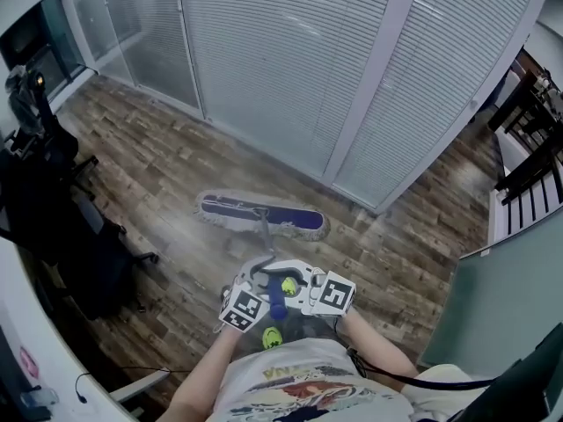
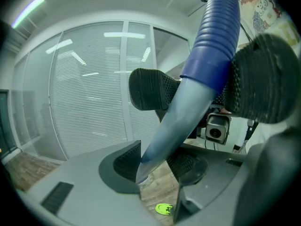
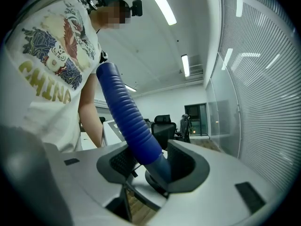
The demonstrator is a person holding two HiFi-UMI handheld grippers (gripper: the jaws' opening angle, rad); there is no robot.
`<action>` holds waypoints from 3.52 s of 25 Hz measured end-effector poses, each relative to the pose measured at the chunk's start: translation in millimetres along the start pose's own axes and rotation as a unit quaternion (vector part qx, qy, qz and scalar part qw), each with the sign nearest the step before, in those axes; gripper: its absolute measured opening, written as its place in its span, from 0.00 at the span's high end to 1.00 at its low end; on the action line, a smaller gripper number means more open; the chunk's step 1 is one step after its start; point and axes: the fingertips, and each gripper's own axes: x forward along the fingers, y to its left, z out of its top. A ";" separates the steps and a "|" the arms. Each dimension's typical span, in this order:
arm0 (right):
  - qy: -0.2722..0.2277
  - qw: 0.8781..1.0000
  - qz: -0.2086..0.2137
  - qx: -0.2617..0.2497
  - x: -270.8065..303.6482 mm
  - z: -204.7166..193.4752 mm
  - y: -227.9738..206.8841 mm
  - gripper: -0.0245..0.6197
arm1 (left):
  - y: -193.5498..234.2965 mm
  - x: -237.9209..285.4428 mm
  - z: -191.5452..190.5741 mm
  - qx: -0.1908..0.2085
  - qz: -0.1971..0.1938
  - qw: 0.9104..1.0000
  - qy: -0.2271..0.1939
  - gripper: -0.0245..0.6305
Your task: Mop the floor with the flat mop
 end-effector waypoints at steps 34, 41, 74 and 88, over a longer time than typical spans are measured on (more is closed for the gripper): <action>-0.022 0.997 -0.025 0.066 21.2 -23.1 -430.6 0.66 | 352.1 240.7 54.4 -0.020 0.015 1.000 0.018 0.73; -0.014 0.997 -0.018 0.075 24.5 -26.5 -406.0 0.64 | 335.7 222.9 45.8 -0.040 0.034 0.998 0.019 0.73; 0.002 0.996 -0.023 0.084 -7.1 -21.8 48.4 0.63 | -41.3 -24.7 -29.9 -0.055 0.029 0.998 0.018 0.72; -0.004 0.996 -0.008 0.088 -55.2 -10.2 203.9 0.63 | -190.5 -88.4 -35.8 -0.068 0.040 0.996 0.029 0.72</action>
